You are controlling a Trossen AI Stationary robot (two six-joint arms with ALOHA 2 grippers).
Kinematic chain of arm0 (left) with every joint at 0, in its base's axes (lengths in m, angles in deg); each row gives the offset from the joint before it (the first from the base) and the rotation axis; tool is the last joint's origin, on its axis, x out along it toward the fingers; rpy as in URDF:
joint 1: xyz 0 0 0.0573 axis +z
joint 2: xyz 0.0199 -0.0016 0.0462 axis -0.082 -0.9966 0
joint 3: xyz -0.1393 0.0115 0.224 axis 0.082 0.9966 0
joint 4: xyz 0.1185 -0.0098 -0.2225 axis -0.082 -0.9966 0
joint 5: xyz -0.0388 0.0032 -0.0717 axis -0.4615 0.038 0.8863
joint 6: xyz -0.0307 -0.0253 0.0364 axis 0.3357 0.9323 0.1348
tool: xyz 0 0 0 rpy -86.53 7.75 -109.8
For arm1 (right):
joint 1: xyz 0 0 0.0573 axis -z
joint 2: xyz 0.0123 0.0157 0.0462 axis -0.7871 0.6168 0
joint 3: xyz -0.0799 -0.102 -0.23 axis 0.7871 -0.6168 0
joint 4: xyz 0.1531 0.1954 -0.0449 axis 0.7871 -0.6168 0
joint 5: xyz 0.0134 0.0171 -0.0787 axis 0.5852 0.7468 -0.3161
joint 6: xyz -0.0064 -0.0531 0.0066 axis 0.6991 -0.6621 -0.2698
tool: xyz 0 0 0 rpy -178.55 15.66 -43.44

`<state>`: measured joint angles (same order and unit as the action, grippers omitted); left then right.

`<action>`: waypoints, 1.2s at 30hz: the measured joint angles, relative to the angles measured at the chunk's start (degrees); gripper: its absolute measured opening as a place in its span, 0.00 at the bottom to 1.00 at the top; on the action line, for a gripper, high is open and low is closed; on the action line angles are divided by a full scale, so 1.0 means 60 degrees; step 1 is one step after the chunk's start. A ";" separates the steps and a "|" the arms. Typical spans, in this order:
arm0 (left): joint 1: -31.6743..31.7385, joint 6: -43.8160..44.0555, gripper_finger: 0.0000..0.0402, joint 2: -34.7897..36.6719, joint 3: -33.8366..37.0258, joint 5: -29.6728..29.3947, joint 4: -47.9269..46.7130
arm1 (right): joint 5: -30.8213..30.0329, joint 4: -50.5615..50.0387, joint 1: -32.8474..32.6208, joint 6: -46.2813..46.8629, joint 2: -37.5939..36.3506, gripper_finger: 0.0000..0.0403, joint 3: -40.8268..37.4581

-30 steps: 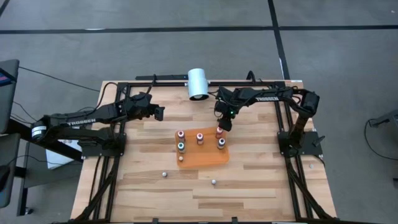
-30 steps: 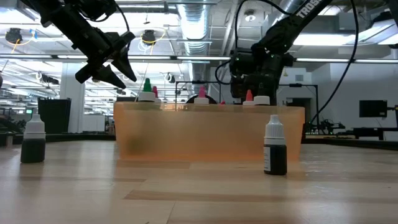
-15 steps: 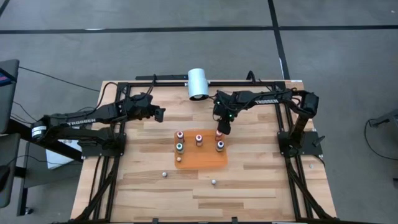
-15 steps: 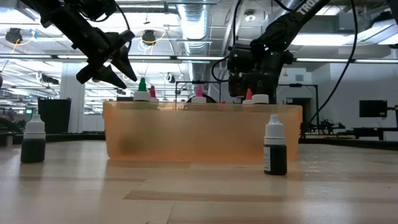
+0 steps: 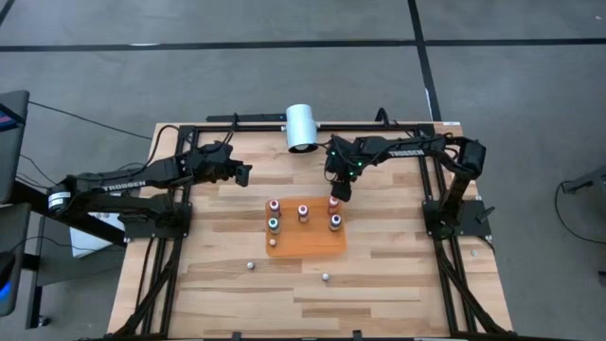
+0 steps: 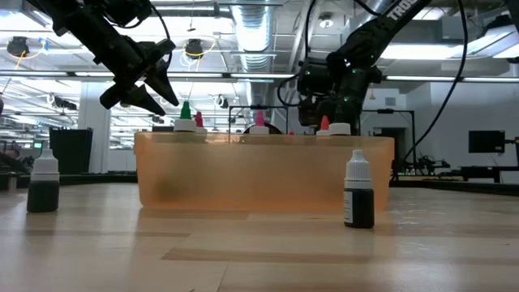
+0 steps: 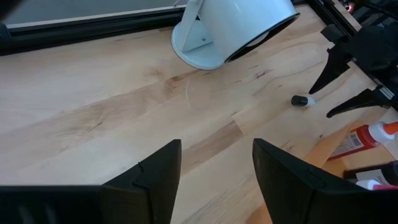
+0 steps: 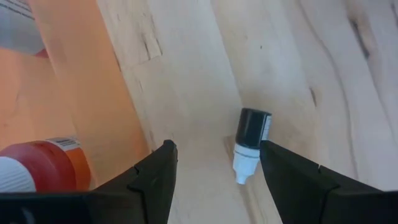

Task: Pick & Place food coloring
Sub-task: Put the small brown food coloring bottle into the orange container

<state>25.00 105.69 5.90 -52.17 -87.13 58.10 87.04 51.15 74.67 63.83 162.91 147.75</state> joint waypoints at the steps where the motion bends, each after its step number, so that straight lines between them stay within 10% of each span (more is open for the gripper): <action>1: 0.0000 0.0000 0.47 0.0000 0.0000 -0.0025 0.0000 | -0.0036 0.0037 0.0021 -0.0045 0.0000 0.54 0.0003; 36: 0.0000 -0.0004 0.47 -0.0004 -0.0004 -0.0256 0.0005 | -0.0816 -0.0091 0.0460 -0.0161 0.0044 0.54 -0.0316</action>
<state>25.00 105.67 5.88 -52.19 -88.67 58.12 82.14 50.61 77.43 62.86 163.17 145.85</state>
